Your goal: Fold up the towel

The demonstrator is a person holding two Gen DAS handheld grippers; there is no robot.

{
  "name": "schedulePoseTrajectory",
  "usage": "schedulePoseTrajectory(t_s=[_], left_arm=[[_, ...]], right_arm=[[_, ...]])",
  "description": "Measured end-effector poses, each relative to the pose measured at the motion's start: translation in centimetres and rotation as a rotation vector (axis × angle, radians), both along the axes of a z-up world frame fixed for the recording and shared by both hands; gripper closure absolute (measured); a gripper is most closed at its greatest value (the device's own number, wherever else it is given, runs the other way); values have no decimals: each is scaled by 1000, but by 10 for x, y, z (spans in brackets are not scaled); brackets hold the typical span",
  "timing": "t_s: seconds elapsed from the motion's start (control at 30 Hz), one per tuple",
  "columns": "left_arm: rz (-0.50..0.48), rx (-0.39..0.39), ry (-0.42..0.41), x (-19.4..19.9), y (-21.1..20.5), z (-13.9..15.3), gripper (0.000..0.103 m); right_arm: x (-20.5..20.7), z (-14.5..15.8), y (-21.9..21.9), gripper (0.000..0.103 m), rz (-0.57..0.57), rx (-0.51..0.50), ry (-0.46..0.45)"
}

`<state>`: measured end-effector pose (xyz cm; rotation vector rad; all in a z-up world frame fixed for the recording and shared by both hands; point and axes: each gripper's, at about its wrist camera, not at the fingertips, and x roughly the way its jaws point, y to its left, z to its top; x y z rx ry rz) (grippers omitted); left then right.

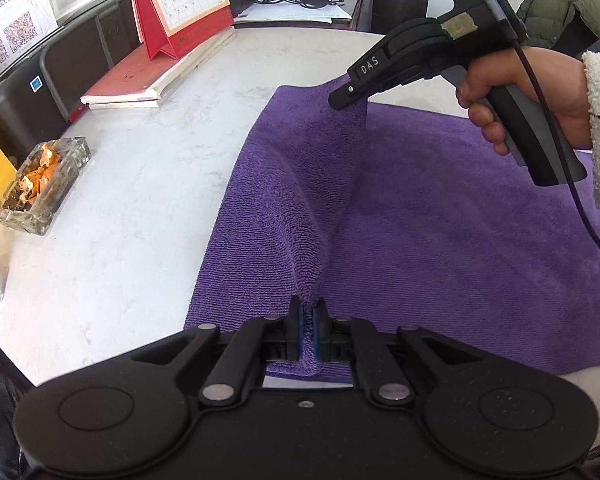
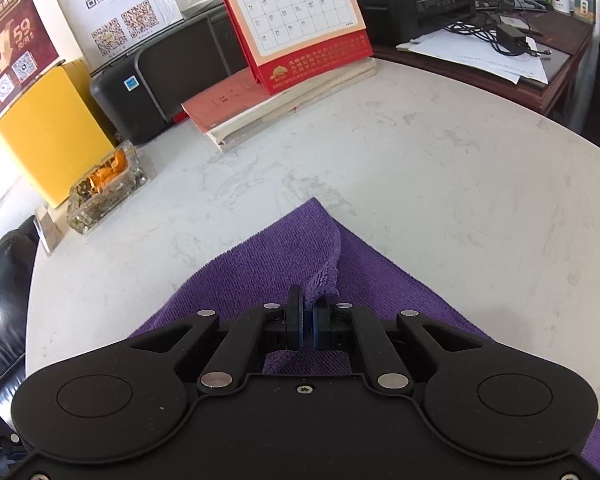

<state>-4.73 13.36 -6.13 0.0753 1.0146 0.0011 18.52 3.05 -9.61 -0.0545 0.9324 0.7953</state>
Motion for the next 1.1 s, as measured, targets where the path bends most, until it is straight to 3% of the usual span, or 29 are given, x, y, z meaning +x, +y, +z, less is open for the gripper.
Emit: schedulePoseTrajectory(t_s=[0.47, 0.73, 1.1], left_arm=[[-22, 46, 6, -20, -51, 3, 99], [-53, 46, 24, -21, -64, -3, 99], [-100, 46, 37, -20, -83, -3, 99]], right_arm=[[14, 20, -70, 99, -24, 29, -29], [9, 5, -76, 99, -7, -24, -30], [-3, 0, -74, 99, 58, -104, -103]])
